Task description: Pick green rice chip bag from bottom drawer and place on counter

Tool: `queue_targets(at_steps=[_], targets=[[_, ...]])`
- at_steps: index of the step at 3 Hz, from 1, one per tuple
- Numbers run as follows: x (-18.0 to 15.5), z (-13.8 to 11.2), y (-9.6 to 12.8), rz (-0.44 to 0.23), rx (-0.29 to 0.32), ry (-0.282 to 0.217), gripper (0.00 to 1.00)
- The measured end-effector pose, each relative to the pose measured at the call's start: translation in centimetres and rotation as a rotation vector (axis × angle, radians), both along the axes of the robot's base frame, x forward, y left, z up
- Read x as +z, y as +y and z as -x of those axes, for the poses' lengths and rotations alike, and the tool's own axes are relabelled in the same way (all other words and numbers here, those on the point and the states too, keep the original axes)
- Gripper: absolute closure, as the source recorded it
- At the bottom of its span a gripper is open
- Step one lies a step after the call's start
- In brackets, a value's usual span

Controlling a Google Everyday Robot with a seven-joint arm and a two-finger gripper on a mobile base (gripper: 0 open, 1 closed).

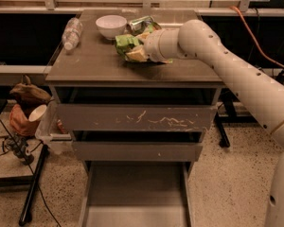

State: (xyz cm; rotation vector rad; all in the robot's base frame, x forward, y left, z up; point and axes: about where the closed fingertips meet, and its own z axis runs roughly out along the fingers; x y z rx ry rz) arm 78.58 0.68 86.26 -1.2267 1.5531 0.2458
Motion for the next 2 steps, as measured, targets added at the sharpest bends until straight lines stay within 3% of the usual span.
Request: queue_targets(at_steps=[2], targets=[[0.0,0.0,0.0,0.0,0.0,0.0,0.35]])
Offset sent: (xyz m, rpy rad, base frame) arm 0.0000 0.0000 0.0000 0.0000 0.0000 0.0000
